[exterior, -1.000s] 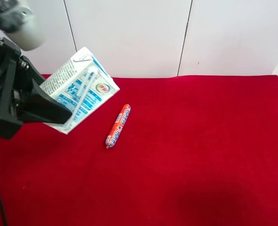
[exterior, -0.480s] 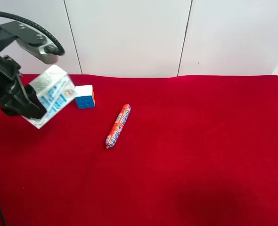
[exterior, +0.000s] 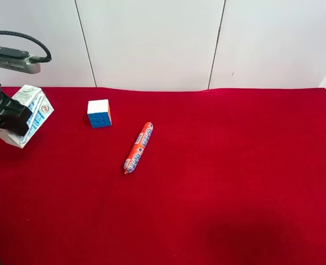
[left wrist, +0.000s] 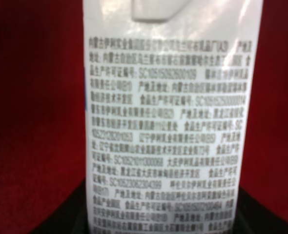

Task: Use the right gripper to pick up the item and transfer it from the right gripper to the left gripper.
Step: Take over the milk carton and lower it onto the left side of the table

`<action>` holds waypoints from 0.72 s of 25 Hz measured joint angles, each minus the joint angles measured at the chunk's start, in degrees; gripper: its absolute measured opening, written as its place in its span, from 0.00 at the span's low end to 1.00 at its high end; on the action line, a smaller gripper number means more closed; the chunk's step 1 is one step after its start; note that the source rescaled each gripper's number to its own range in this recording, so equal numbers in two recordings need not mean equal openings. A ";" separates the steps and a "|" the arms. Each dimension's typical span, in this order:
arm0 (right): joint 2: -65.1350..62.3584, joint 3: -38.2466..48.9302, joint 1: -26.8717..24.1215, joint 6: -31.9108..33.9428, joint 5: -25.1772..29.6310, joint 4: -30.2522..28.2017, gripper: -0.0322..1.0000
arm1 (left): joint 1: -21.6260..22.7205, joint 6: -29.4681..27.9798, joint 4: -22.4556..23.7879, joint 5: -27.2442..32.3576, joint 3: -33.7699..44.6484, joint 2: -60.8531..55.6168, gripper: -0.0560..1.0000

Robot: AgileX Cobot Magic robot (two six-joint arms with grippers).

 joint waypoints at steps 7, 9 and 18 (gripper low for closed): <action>0.00 0.00 0.00 0.00 0.00 0.00 1.00 | 0.35 -0.34 -1.32 -3.22 0.00 8.99 0.05; 0.00 0.00 0.00 0.00 0.00 0.00 1.00 | 0.35 -0.92 -1.38 -4.30 0.00 11.12 0.05; 0.00 0.00 0.00 -0.31 0.00 0.00 1.00 | 0.35 -2.60 -1.44 -7.99 0.00 15.26 0.05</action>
